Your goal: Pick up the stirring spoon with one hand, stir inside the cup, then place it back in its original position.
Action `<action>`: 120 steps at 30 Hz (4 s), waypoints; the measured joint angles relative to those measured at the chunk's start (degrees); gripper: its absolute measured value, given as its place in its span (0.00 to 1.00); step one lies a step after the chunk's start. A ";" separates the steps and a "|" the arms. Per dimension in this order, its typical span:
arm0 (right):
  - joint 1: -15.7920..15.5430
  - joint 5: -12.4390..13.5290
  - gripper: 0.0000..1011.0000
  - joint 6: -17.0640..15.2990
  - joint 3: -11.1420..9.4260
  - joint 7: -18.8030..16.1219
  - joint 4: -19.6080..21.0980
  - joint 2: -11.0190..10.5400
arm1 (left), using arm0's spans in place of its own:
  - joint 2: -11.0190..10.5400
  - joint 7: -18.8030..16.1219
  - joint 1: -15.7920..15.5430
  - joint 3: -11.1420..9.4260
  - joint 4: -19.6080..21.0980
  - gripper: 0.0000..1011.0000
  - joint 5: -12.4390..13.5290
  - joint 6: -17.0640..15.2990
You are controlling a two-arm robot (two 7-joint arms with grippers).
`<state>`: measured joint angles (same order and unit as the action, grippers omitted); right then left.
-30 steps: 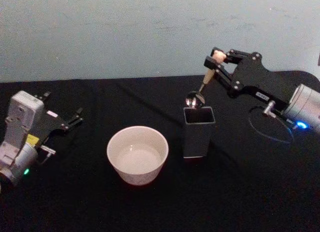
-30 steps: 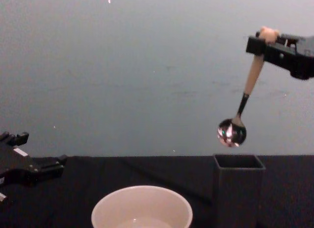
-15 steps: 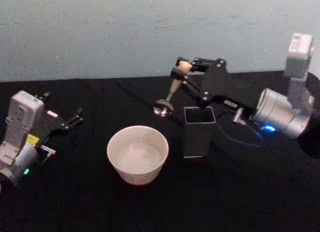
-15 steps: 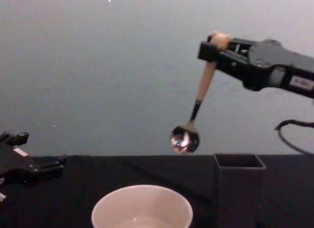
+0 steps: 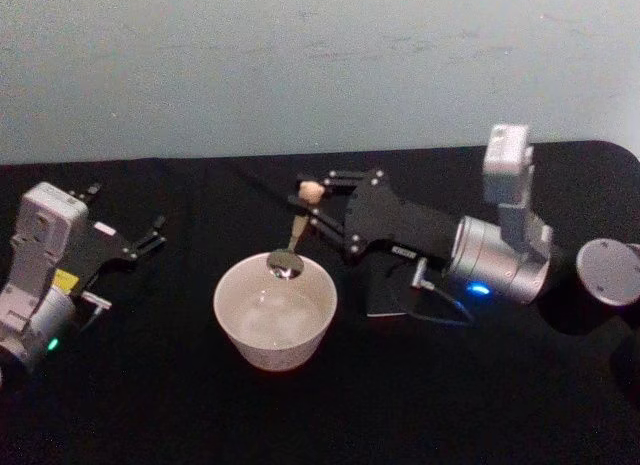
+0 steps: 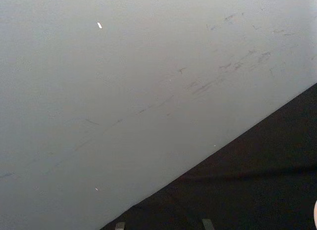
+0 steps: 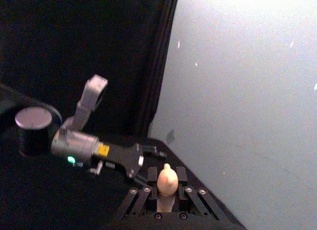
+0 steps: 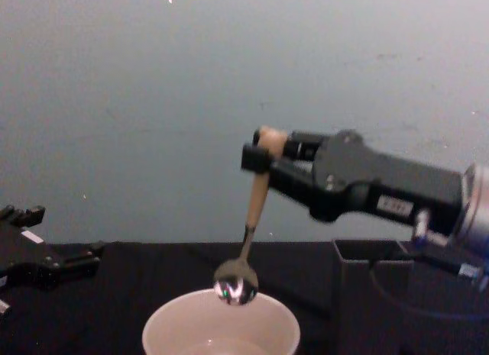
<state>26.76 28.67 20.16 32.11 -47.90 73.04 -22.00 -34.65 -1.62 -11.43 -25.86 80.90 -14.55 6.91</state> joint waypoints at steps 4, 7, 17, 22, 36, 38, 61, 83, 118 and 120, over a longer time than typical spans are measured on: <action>0.81 -1.90 0.21 1.10 0.94 0.54 -2.82 1.26 | 0.00 0.00 0.00 0.00 0.00 0.99 0.00 0.00; 1.33 -2.58 0.21 1.58 1.38 0.56 -4.54 2.07 | 0.00 0.00 0.00 0.00 0.00 0.99 0.00 0.00; 2.83 -4.42 0.21 2.43 3.03 0.04 -9.92 5.02 | 0.00 0.00 0.00 0.00 0.00 0.99 0.00 0.00; 3.17 -5.35 0.21 2.45 3.43 0.28 -11.36 5.81 | 0.00 0.00 0.00 0.00 0.00 0.99 0.00 0.00; 3.62 -6.94 0.21 2.01 3.28 1.54 -13.08 6.81 | 0.00 0.00 0.00 0.00 0.00 0.99 0.00 0.00; 3.57 -7.05 0.21 1.85 3.03 1.79 -12.85 6.54 | 0.00 0.00 0.00 0.00 0.00 0.99 0.00 0.00; -2.54 -4.76 0.21 -0.68 1.75 0.06 -1.66 -0.68 | 0.00 0.00 0.00 0.00 0.00 0.99 0.00 0.00; -1.80 -5.16 0.21 -1.20 4.71 1.98 -2.66 2.73 | 0.00 0.00 0.00 0.00 0.00 0.99 0.00 0.00; -2.64 -6.97 0.21 -1.97 0.12 5.20 -2.87 0.91 | 0.00 0.00 0.00 0.00 0.00 0.99 0.00 0.00; -3.38 -6.56 0.21 -2.23 -0.03 4.92 -1.75 0.25 | 0.00 0.00 0.00 0.00 0.00 0.99 0.00 0.00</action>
<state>23.38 22.11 17.92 32.09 -42.97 71.29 -21.75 -34.65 -1.62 -11.43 -25.86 80.90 -14.55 6.91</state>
